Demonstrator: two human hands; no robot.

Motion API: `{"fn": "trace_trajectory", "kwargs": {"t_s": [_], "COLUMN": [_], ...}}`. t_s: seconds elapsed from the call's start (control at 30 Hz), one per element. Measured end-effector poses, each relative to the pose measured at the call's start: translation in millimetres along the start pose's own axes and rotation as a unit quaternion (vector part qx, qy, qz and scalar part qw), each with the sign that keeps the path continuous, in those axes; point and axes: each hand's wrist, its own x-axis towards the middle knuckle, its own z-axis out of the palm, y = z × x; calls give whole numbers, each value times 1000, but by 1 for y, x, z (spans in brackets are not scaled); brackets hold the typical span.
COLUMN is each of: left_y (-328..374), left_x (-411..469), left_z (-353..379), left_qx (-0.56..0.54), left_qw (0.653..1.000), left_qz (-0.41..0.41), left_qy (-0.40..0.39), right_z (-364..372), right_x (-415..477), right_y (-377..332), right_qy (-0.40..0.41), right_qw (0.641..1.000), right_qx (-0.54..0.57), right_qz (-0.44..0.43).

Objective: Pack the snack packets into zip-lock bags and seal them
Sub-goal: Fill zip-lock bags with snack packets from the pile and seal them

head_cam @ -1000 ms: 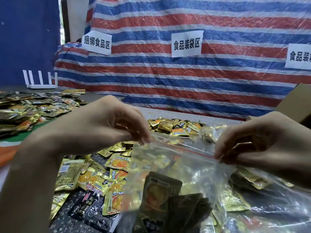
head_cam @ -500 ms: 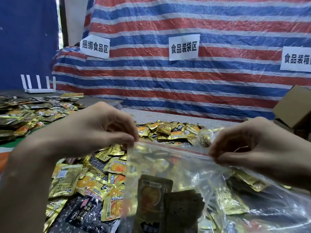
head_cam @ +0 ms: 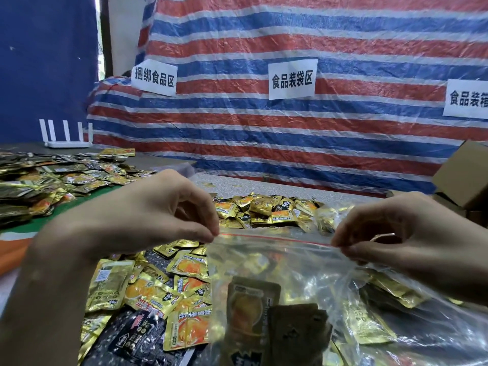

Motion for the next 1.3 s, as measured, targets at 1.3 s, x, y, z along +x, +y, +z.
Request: {"fn": "trace_trajectory", "kwargs": {"t_s": [1.3], "left_y": [10], "left_x": [4], "left_z": [15], "left_qx": [58], "left_qw": [997], "left_qz": [-41], "left_qy": [-23], "right_z": [0], "right_x": [-6], "right_y": [-14], "right_qy": [19], "right_qw": [999], "right_qx": [6], "right_qz": [25]}}
